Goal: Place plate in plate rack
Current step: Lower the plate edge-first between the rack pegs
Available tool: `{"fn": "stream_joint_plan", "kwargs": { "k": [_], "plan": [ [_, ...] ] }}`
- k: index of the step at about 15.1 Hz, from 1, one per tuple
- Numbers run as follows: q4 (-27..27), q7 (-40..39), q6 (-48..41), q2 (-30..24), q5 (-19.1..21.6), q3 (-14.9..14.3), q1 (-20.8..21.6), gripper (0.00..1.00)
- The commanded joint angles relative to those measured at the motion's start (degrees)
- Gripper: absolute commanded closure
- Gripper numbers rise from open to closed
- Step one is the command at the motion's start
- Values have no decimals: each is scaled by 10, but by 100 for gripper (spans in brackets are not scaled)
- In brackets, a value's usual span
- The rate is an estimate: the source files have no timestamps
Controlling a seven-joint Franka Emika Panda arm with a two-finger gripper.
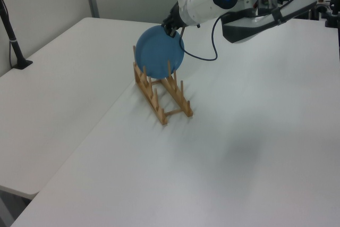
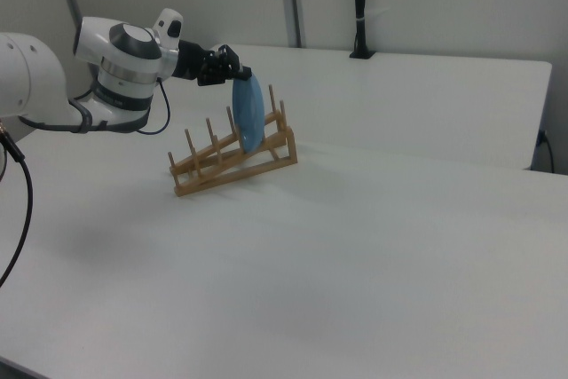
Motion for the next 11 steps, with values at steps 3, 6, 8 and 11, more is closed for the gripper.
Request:
{"fn": "stream_joint_plan", "kwargs": {
  "k": [3, 6, 8, 11],
  "plan": [
    [5, 49, -21, 9, -17, 14, 4, 59],
    [9, 100, -19, 6, -13, 14, 4, 59],
    [9, 161, -15, -3, -10, 19, 4, 57],
    [-8, 183, -15, -39, 105, 39, -1, 57]
  ]
}}
